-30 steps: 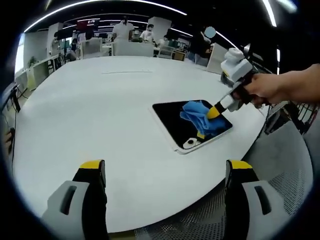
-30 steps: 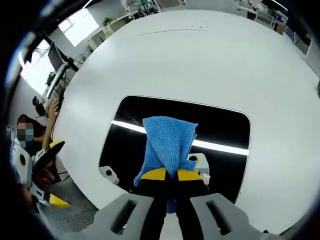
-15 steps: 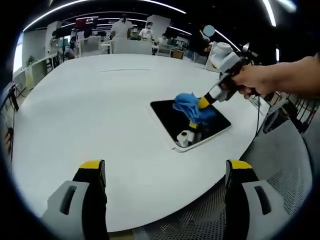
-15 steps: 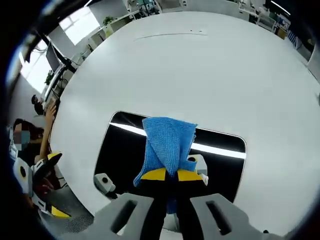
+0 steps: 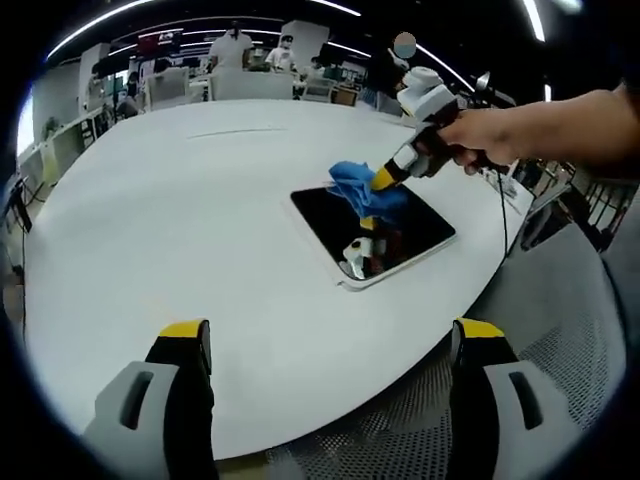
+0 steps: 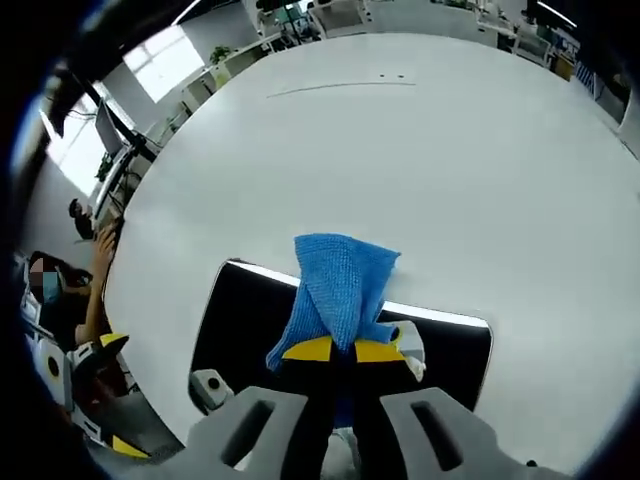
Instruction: Wipe the mirror surface with the cleaning cloth until all visible marks leave the cleaned area.
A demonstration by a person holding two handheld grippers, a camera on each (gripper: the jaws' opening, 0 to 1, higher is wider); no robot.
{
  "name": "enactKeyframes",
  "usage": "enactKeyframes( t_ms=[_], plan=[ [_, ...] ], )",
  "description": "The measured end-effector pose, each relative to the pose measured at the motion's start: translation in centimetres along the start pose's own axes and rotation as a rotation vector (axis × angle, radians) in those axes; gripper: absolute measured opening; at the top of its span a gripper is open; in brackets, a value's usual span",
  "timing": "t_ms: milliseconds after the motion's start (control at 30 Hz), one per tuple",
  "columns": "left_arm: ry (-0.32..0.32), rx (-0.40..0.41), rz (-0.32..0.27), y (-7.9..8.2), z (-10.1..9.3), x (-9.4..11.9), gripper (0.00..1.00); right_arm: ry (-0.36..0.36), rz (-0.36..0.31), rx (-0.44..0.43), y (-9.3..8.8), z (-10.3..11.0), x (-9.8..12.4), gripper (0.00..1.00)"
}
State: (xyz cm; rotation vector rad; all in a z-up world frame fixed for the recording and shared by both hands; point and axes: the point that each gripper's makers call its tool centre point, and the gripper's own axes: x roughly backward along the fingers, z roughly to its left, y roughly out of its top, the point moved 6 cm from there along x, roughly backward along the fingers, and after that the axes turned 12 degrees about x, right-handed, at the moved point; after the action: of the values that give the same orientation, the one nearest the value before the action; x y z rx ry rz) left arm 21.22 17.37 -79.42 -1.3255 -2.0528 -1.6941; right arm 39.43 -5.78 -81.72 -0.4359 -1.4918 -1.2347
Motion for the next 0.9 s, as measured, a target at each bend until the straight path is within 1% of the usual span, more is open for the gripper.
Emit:
enactKeyframes(
  t_ms=[33, 100, 133, 167, 200, 233, 267, 300, 333, 367, 533, 600, 633, 667, 900],
  plan=[
    [-0.023, -0.029, -0.002, 0.1, -0.4, 0.0, 0.99, 0.003, -0.002, -0.006, 0.1, -0.1, 0.0, 0.00],
    [-0.024, -0.033, -0.021, 0.3, -0.4, 0.1, 0.99, 0.005, 0.009, 0.017, 0.2, 0.0, -0.1, 0.00],
    [-0.031, -0.023, -0.029, 0.4, -0.4, 0.2, 0.99, -0.007, 0.035, 0.087, 0.4, -0.1, -0.1, 0.00],
    [-0.035, -0.065, -0.020, 0.5, -0.4, 0.3, 0.99, -0.038, 0.032, 0.158, 0.6, -0.2, -0.1, 0.00],
    [-0.046, -0.130, -0.010, 0.4, -0.5, 0.2, 0.99, -0.048, 0.049, 0.226, 0.6, 0.2, -0.1, 0.00],
    [-0.061, -0.137, -0.006, 0.2, -0.9, 0.2, 0.99, -0.047, 0.053, 0.236, 0.6, 0.3, -0.1, 0.00],
    [-0.063, -0.123, 0.004, -0.1, -1.3, 0.1, 0.99, -0.056, 0.054, 0.228, 0.6, 0.5, -0.1, 0.00],
    [-0.058, -0.111, 0.009, -0.2, -1.2, 0.2, 0.99, -0.054, 0.053, 0.216, 0.6, 0.5, -0.2, 0.00],
    [-0.044, -0.081, 0.012, -0.3, -0.9, 0.3, 0.99, -0.054, 0.054, 0.210, 0.6, 0.3, -0.1, 0.00],
    [-0.040, -0.077, 0.013, -0.3, -0.8, 0.4, 0.99, -0.053, 0.055, 0.202, 0.6, 0.2, -0.1, 0.00],
    [-0.050, -0.122, 0.023, -1.0, -1.6, 0.7, 0.99, -0.059, 0.060, 0.206, 0.6, 0.0, 0.0, 0.00],
    [-0.033, -0.107, 0.022, -1.0, -1.4, 0.8, 0.99, -0.057, 0.058, 0.196, 0.6, -0.3, 0.0, 0.00],
    [-0.019, -0.102, 0.012, -0.9, -1.2, 1.0, 0.99, -0.058, 0.059, 0.195, 0.6, -0.4, 0.1, 0.00],
    [-0.020, -0.104, 0.005, -0.9, -1.2, 1.1, 0.99, -0.058, 0.058, 0.194, 0.6, -0.5, 0.1, 0.00],
    [-0.008, -0.103, 0.007, -1.1, -1.2, 1.2, 0.99, -0.068, 0.060, 0.173, -0.1, -1.9, 0.6, 0.00]
  ],
)
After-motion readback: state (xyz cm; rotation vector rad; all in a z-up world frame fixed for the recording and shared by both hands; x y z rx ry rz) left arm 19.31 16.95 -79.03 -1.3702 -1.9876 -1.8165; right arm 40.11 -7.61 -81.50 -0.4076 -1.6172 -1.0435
